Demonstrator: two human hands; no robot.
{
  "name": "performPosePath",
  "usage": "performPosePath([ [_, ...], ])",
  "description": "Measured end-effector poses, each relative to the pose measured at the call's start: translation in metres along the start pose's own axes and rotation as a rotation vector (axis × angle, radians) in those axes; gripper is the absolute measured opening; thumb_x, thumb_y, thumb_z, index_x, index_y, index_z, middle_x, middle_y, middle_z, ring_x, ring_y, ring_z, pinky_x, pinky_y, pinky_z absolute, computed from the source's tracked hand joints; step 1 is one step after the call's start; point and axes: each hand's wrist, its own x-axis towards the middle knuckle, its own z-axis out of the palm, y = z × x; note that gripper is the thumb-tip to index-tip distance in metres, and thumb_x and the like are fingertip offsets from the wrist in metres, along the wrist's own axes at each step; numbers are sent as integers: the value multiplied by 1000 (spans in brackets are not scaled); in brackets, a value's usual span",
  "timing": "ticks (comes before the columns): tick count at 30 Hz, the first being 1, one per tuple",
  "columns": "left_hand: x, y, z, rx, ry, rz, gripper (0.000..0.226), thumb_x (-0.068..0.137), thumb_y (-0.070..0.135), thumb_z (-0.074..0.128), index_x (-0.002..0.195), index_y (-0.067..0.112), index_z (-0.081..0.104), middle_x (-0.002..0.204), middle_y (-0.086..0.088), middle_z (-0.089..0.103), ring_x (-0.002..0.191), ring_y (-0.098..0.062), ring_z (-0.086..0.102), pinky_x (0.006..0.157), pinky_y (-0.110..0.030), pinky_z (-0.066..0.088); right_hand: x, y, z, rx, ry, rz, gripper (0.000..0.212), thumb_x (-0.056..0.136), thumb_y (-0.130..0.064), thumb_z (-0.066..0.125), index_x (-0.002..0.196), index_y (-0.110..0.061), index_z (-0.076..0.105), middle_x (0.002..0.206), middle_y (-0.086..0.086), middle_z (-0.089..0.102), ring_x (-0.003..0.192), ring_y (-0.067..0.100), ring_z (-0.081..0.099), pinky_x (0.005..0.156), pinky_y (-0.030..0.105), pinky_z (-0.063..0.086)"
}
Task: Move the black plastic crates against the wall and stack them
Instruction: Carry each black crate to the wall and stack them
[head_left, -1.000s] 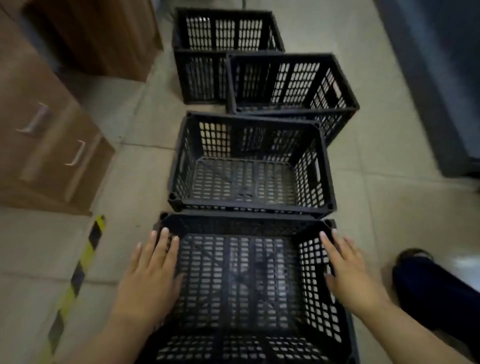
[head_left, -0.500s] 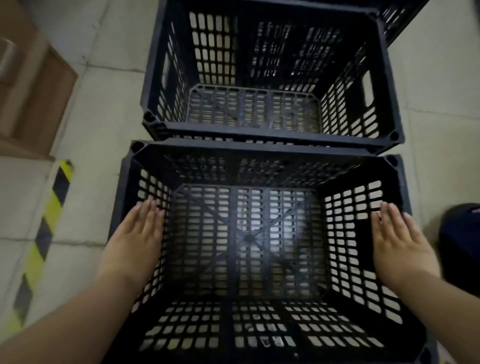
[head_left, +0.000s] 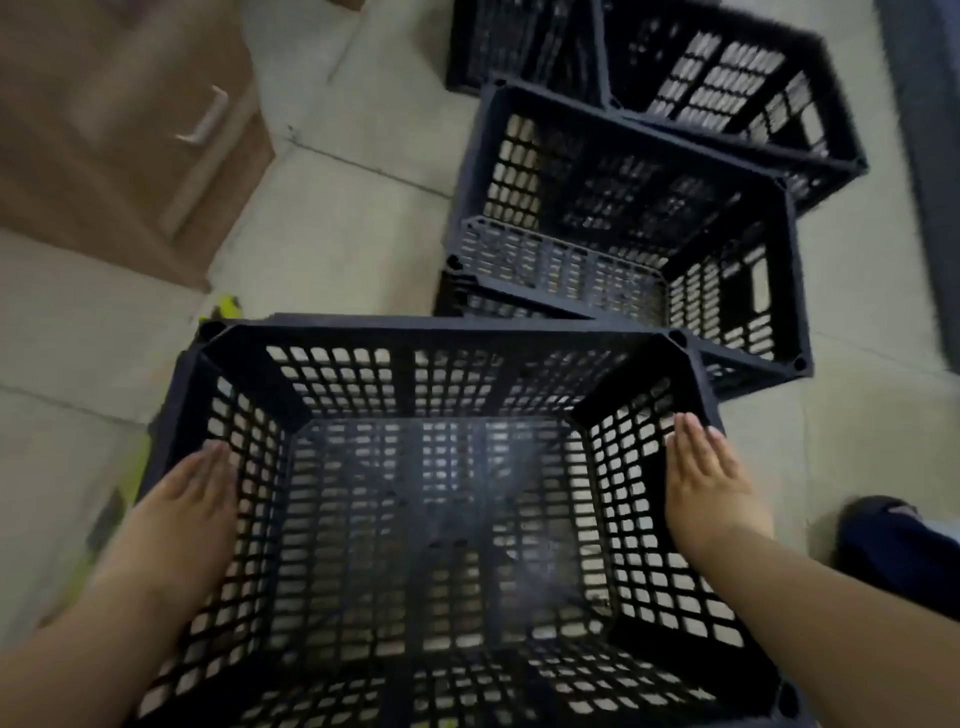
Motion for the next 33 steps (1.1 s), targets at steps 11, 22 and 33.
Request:
performPosePath([
  [11, -222, -219, 224, -244, -302, -277, 56, 99, 21, 12, 144, -7, -7, 157, -22, -7, 146, -33, -6, 116, -43, -8, -118, -194, -305, -232, 362, -309, 54, 97, -26, 10, 125, 5, -23, 132, 17, -34, 141, 35, -26, 60, 47, -48],
  [22, -371, -324, 448, -556, -511, -547, 56, 99, 15, 17, 142, -7, -11, 157, -23, -10, 144, -36, -11, 116, -46, -8, -202, -419, -564, -311, 703, -680, 51, 96, -22, 7, 134, -1, -19, 133, 19, -35, 69, 36, -70, 62, 43, -50],
  [33, -355, -278, 629, -702, -711, -594, 60, 99, 21, 17, 142, -5, -14, 156, -21, -15, 143, -37, -15, 116, -46, -11, -156, -660, -618, -190, 1096, -1092, 59, 72, -21, 29, 95, 22, 63, 111, 38, 60, 145, 28, -16, 118, 42, -4],
])
